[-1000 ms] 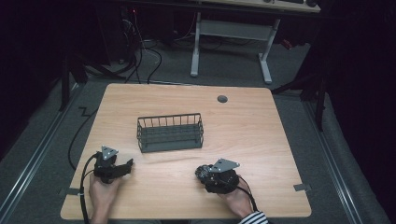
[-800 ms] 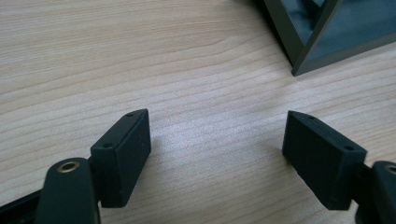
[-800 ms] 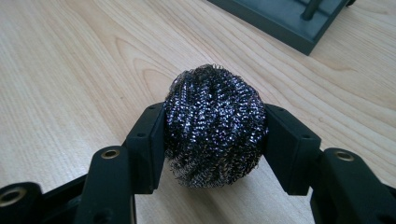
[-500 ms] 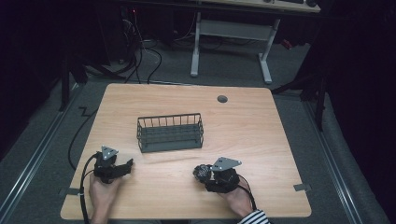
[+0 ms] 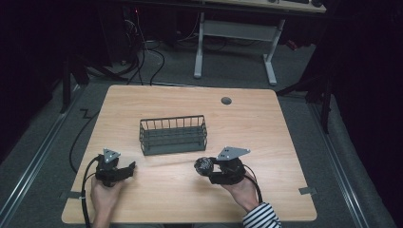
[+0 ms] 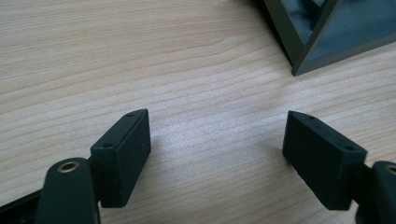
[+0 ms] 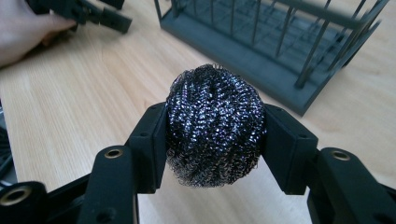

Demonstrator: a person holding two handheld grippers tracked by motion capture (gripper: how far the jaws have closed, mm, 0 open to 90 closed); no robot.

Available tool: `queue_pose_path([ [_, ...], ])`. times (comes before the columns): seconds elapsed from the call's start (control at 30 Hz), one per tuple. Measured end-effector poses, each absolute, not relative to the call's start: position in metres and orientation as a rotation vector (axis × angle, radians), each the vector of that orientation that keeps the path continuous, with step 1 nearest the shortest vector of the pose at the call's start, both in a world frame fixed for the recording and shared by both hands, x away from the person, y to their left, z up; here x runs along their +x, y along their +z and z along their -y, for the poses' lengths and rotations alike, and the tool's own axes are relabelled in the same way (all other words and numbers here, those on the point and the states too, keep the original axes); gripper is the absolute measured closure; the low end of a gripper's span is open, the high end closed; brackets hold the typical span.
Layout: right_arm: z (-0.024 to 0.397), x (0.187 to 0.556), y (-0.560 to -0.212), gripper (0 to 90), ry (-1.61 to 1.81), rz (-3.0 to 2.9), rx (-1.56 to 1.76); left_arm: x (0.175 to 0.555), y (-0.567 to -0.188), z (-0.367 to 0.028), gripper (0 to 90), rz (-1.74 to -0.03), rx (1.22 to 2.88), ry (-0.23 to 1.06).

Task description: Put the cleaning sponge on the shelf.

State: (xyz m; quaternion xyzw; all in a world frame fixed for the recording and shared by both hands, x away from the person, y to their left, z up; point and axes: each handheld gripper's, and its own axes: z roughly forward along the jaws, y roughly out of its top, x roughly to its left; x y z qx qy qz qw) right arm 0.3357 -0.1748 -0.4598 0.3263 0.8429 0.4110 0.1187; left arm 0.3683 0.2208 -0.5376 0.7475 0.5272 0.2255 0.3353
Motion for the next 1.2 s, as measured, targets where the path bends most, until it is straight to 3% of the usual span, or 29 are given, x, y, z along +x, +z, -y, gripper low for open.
queue_pose_path([
  [0.67,0.154,0.399,-0.398,45.6,1.292,-2.359,1.013,0.368,-0.538,-0.221,24.0,-1.376,1.951,0.59],
  [1.2,0.122,0.445,-0.404,45.3,1.164,-2.388,1.051,0.368,-0.538,-0.221,24.1,-1.377,1.95,0.59],
])
